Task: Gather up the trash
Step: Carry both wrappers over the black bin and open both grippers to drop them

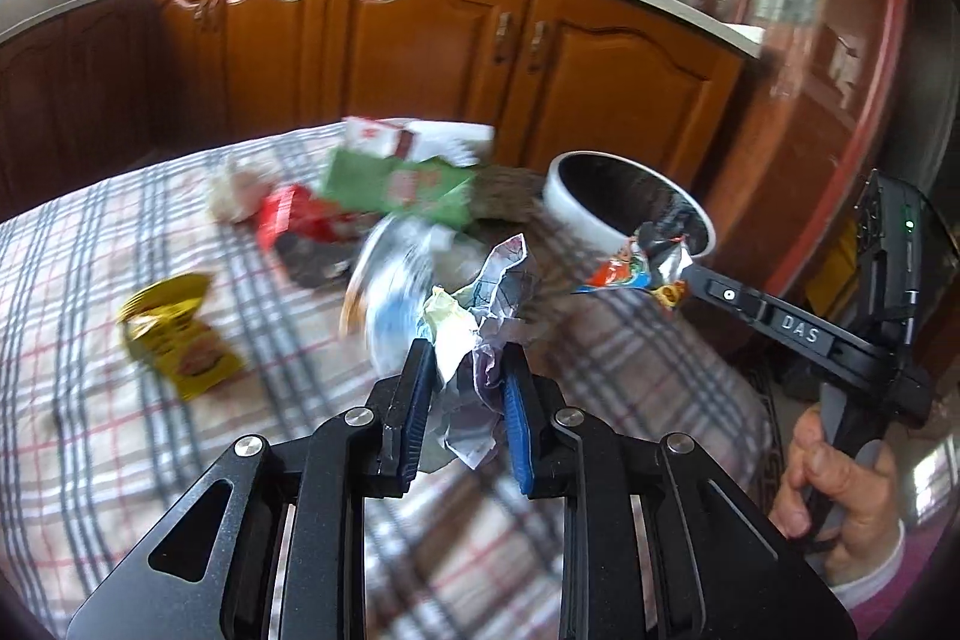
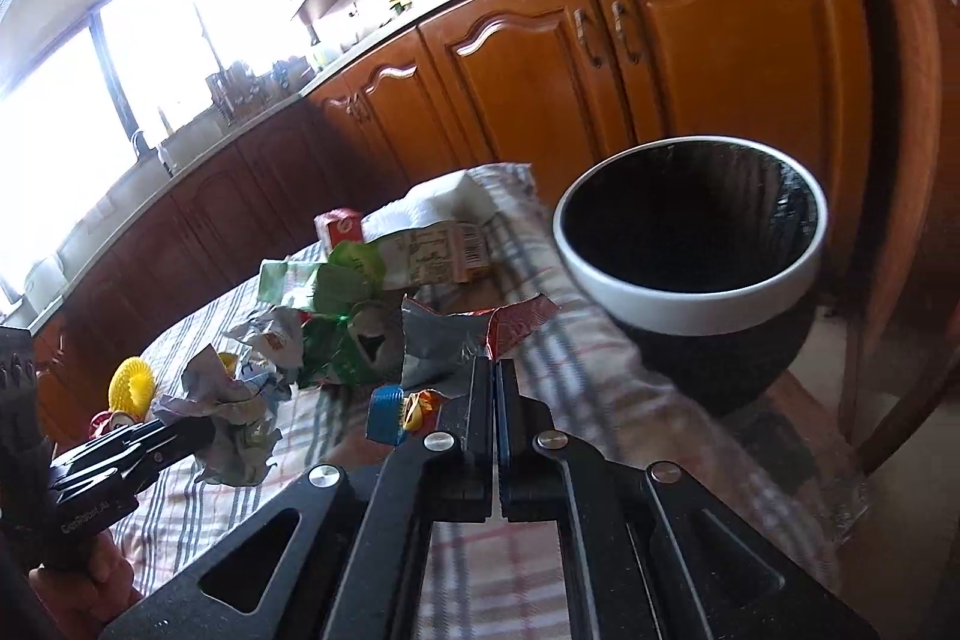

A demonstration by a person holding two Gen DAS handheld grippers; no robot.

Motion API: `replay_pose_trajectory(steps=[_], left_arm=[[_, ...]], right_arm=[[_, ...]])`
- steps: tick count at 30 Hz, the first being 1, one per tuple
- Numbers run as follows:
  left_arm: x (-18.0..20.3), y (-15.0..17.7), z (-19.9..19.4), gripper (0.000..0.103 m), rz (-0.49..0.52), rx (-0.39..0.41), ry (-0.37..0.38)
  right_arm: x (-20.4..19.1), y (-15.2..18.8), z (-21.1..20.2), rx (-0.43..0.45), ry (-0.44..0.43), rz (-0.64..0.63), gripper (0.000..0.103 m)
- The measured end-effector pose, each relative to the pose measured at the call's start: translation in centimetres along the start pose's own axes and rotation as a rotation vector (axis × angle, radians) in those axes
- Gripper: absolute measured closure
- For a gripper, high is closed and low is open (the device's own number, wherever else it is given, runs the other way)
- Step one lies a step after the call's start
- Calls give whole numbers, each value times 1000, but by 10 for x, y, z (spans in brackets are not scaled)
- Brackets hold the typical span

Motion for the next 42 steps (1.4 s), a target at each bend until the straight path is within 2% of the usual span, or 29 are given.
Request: replay_pose_trajectory(steps=[7, 14, 25, 37, 39, 41, 42], left_arm=[[37, -16, 23, 82, 56, -19, 58], [64, -45, 50, 82, 80, -28, 68], [94, -95, 100, 82, 99, -52, 94], [113, -136, 153, 81, 80, -112, 114], [117, -139, 158, 79, 84, -122, 116], [118, -140, 162, 74, 86, -128, 109], [120, -141, 164, 67, 87, -132, 107]], right_arm=[[28, -7, -12, 28, 34, 42, 103], [56, -19, -17, 48, 65, 73, 103], [99, -57, -10, 57, 149, 73, 103], [131, -87, 11, 15, 205, 48, 102], [133, -90, 15, 5, 207, 48, 102], [135, -91, 18, -1, 204, 47, 97], [136, -92, 19, -2, 209, 50, 96]])
Point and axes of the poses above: each gripper's, at about its wrist camera, not at the fingertips, and z roughly the way its jaws point, x to its right, y to its underside, the point moved 4 cm from there along z, roughly the way its jaws point, and after that the axes turned 9 degrees about -x, right-handed, at the moved point
